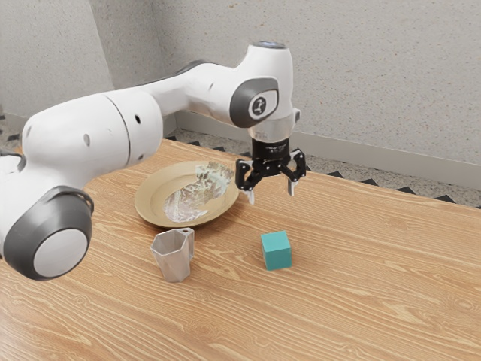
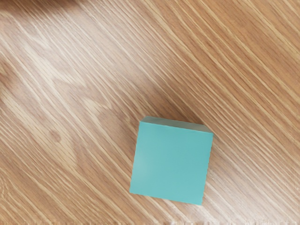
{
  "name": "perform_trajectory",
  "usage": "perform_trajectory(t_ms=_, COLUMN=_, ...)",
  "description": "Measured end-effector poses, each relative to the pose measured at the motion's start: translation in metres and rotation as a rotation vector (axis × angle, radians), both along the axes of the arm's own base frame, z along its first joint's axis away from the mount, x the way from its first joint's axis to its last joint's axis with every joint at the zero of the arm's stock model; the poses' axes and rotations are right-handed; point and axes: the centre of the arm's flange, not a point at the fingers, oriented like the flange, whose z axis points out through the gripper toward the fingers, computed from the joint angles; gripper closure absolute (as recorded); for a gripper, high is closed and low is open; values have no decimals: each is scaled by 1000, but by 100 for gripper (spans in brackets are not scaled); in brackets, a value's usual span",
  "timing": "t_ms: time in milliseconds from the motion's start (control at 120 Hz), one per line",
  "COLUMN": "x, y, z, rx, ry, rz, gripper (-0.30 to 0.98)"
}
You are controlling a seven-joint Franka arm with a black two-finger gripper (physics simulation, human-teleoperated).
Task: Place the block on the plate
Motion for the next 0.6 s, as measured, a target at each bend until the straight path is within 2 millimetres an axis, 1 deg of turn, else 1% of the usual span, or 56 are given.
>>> perform_trajectory(t_ms=42, x=-1, y=-8, z=-5, rx=-6, ry=-4, rz=-1, gripper=0)
perform_trajectory(t_ms=83, x=0, y=-12, z=-10, rx=-9, ry=-9, rz=4, gripper=0)
perform_trajectory(t_ms=200, x=6, y=-16, z=-31, rx=-5, ry=-15, rz=26, gripper=0)
perform_trajectory(t_ms=250, x=7, y=-16, z=-38, rx=-4, ry=-18, rz=36, gripper=0)
perform_trajectory(t_ms=317, x=7, y=-13, z=-50, rx=0, ry=-16, rz=44, gripper=0)
perform_trajectory(t_ms=433, x=8, y=-10, z=-57, rx=-3, ry=-31, rz=33, gripper=0)
perform_trajectory(t_ms=550, x=15, y=9, z=-61, rx=-17, ry=-36, rz=36, gripper=0)
perform_trajectory(t_ms=600, x=17, y=13, z=-64, rx=-27, ry=-35, rz=32, gripper=0)
